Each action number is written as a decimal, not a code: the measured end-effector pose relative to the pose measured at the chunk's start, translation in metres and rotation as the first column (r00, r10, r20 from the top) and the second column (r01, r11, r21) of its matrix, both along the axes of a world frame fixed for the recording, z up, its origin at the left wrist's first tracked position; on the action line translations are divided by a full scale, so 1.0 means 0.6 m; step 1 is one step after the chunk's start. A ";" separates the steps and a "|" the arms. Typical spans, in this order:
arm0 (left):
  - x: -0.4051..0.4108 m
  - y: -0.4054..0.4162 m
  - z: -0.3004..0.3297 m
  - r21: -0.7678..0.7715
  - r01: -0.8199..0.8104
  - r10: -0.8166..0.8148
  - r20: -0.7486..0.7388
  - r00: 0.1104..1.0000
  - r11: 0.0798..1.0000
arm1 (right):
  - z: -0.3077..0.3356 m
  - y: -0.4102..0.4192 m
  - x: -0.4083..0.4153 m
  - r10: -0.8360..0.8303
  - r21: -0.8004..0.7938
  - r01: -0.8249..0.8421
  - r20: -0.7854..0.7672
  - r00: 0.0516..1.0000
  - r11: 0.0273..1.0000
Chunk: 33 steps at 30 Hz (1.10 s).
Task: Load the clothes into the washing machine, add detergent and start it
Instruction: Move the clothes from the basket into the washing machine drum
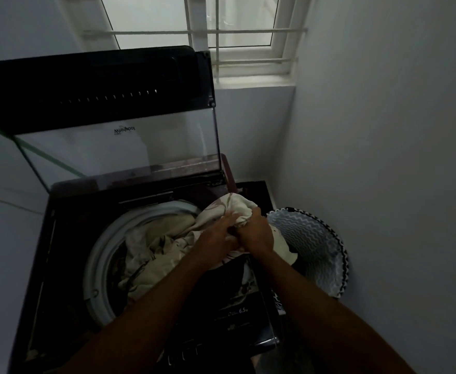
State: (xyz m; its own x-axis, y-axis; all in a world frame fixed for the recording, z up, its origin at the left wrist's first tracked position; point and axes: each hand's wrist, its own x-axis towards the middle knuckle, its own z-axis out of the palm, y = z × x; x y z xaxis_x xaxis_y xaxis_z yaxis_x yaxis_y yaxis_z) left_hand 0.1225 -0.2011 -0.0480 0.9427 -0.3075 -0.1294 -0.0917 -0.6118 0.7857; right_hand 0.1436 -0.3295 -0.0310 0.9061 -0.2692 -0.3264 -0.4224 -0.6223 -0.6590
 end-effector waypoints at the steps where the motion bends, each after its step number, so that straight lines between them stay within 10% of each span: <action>1: -0.003 0.006 -0.004 -0.027 -0.017 0.017 0.001 1.000 0.999 | 0.003 0.003 -0.001 0.026 -0.063 -0.025 0.012 1.000 0.998; 10: -0.027 0.066 0.019 -0.302 -0.202 0.211 -0.004 0.978 0.932 | 0.069 0.091 -0.011 0.205 -0.125 -0.182 0.196 0.959 0.975; 25: -0.125 0.295 0.018 -0.001 -0.569 0.564 0.128 0.816 0.823 | 0.042 0.346 -0.089 0.529 0.200 -0.529 0.059 0.847 0.825; 33: -0.169 0.355 0.008 0.107 -0.263 0.276 -0.138 0.951 0.959 | -0.057 0.351 -0.115 0.749 0.185 -0.728 -0.239 0.618 0.660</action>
State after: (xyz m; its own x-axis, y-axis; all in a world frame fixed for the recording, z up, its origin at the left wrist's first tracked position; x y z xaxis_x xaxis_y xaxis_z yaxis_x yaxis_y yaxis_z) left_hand 0.0213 0.0122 -0.0435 0.9566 -0.0259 -0.2904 0.2009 -0.6631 0.7211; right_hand 0.0747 -0.1187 -0.0654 0.6590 0.4815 -0.5778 -0.0031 -0.7665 -0.6422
